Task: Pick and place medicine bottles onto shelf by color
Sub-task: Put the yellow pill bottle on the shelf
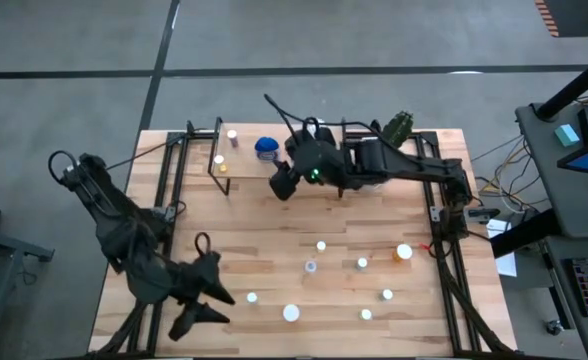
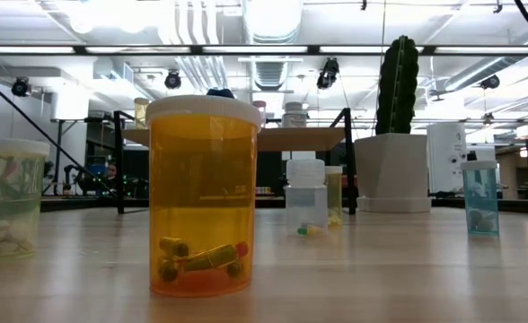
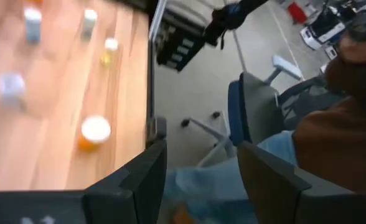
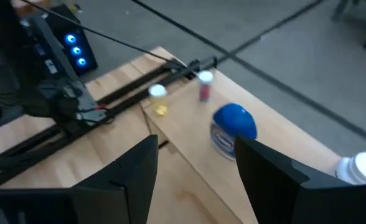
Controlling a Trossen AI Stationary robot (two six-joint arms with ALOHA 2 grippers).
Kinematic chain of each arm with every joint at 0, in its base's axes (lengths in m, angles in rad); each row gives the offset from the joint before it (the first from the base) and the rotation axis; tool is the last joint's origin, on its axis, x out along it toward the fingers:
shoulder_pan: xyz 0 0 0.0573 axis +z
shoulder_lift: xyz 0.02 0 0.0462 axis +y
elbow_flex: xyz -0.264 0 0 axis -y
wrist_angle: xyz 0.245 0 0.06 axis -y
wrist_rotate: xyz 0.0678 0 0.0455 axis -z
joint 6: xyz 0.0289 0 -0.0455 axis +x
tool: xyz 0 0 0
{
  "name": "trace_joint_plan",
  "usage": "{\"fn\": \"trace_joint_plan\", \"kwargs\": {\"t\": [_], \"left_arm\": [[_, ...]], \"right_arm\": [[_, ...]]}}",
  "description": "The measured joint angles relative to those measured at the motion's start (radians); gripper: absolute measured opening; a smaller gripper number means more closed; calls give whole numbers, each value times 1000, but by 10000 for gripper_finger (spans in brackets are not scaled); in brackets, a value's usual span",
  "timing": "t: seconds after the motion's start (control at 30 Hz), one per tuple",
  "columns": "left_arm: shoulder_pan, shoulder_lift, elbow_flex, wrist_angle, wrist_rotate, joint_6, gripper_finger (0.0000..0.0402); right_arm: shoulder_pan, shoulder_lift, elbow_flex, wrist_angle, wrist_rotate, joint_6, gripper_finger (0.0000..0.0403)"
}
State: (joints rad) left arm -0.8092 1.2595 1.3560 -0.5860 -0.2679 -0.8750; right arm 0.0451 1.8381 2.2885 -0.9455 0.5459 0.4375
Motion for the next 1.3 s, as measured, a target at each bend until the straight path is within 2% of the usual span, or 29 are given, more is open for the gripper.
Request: {"fn": "trace_joint_plan", "kwargs": {"t": [0.2, 0.47, 0.53, 0.7, 0.77, 0.9, 1.07, 1.2, 1.3], "left_arm": [[-4, 16, -76, -1, 43, -155, 180], [-5, 24, -142, -10, 70, -274, 180], [-4, 28, -143, -86, 85, -408, 179], [-4, 85, -142, -360, 231, -725, 158], [-4, 109, -142, -409, 237, -774, 148], [-1, 163, -142, -402, 226, -784, 137], [7, 233, -142, -277, 69, -726, 137], [75, 308, -145, -269, 100, -599, 152], [119, 345, -145, -236, 104, -488, 178]], "right_arm": [[79, 0, 57, 0, 34, -38, 201], [140, 0, 59, -38, 85, -38, 201], [158, 0, 59, -63, 86, -36, 201], [195, -2, 59, -139, 102, 34, 201], [207, -3, 59, -153, 136, 48, 201], [224, -3, 57, -150, 162, 67, 201], [231, -2, 57, -150, 163, 77, 201], [233, -2, 57, -150, 164, 79, 201], [233, -2, 57, -150, 164, 79, 201]]}}
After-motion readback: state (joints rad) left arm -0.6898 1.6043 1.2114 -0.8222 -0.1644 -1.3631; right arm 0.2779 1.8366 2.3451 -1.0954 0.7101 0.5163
